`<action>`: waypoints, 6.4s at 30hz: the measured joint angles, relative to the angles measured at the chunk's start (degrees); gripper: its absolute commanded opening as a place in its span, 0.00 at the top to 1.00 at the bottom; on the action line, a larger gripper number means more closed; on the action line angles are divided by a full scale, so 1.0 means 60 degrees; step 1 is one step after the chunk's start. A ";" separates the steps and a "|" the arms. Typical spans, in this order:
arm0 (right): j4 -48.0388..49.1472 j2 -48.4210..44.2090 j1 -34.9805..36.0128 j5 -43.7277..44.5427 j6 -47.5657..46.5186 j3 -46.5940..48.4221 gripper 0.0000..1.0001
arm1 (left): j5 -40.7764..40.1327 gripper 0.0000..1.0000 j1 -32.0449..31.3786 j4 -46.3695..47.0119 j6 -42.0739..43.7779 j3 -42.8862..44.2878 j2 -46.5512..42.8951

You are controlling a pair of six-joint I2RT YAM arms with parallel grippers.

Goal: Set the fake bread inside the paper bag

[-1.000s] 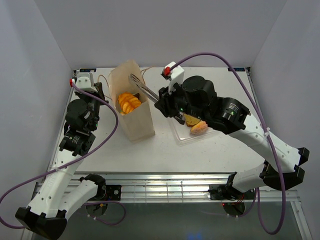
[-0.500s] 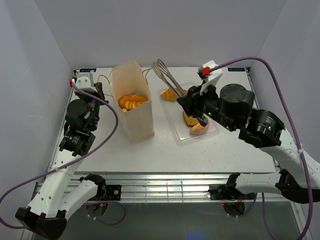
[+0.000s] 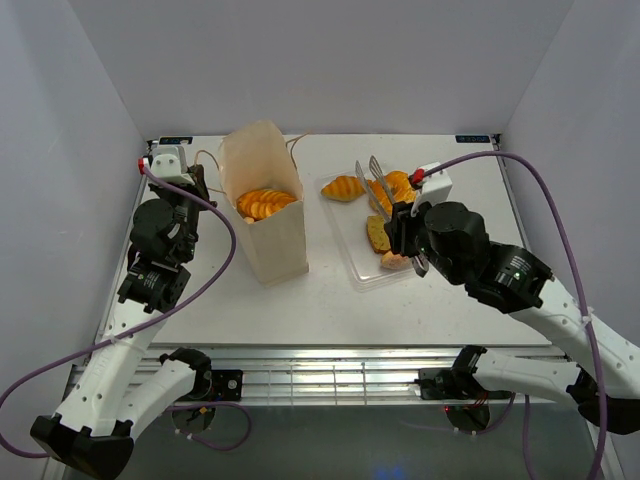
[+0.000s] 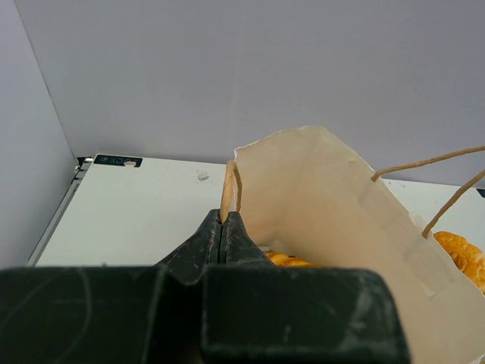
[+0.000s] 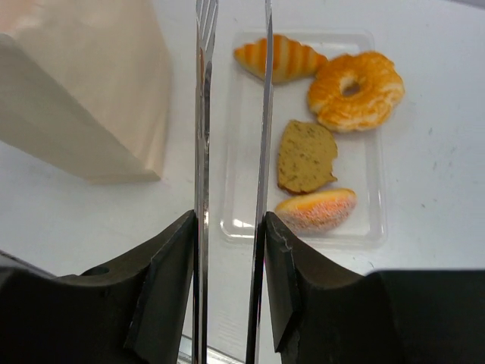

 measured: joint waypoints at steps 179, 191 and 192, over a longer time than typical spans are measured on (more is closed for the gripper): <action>0.0357 0.2215 -0.0703 -0.4637 -0.0226 0.2969 0.51 | -0.0528 1.00 -0.0863 0.0149 0.0084 -0.0178 0.0015; 0.0270 -0.1410 -0.0707 -0.2488 0.1118 -0.0652 0.48 | -0.0561 1.00 -0.0863 0.0149 0.0113 -0.0178 0.0018; 0.0302 -0.1625 -0.0703 -0.2335 0.1253 -0.1060 0.48 | -0.0561 1.00 -0.0863 0.0149 0.0109 -0.0178 0.0018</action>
